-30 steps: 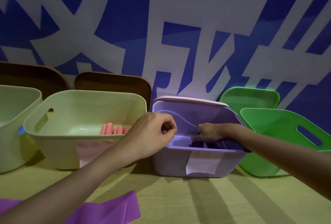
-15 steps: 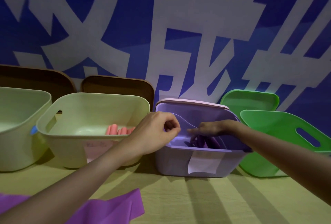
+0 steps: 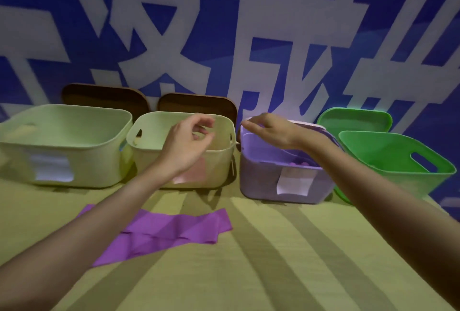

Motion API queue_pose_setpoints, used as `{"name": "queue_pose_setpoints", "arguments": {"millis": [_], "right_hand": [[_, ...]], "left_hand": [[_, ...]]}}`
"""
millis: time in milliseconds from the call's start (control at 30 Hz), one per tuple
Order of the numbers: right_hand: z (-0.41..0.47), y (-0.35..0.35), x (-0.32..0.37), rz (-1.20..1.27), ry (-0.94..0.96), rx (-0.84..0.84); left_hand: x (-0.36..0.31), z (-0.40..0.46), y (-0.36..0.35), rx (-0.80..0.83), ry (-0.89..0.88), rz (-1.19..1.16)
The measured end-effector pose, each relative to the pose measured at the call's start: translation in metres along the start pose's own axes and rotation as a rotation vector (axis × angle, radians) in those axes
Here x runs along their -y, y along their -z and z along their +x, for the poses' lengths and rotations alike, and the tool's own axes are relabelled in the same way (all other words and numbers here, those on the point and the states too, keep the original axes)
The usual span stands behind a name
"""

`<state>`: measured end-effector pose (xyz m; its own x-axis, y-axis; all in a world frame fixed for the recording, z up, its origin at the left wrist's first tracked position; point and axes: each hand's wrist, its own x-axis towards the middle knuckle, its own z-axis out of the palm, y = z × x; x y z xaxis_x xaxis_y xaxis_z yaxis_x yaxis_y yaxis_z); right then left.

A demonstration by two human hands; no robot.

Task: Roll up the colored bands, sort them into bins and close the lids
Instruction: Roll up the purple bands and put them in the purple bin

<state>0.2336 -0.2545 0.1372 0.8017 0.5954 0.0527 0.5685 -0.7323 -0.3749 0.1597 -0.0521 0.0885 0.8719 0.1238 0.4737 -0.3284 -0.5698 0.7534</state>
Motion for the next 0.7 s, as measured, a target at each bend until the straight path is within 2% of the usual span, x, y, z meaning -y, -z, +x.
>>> {"name": "queue_pose_setpoints", "arguments": {"millis": [133, 300, 433, 500, 600, 700], "right_hand": [[-0.020, -0.022, 0.028, -0.096, 0.118, -0.145], [-0.052, -0.066, 0.059, 0.057, 0.268, -0.306], [-0.072, -0.120, 0.071, 0.093, 0.264, -0.217], [-0.082, -0.148, 0.072, 0.119, 0.216, -0.156], [-0.095, -0.180, 0.072, 0.179, 0.119, -0.102], [-0.101, -0.200, 0.070, 0.242, -0.016, -0.194]], "left_hand": [[0.022, -0.032, 0.040, -0.025, 0.067, 0.009], [0.058, -0.083, 0.079, 0.036, 0.159, 0.095], [0.090, -0.129, 0.099, 0.013, 0.299, 0.128], [0.108, -0.150, 0.106, -0.055, 0.380, 0.154], [0.123, -0.173, 0.112, -0.249, 0.490, 0.149], [0.132, -0.175, 0.119, -0.408, 0.634, 0.089]]}}
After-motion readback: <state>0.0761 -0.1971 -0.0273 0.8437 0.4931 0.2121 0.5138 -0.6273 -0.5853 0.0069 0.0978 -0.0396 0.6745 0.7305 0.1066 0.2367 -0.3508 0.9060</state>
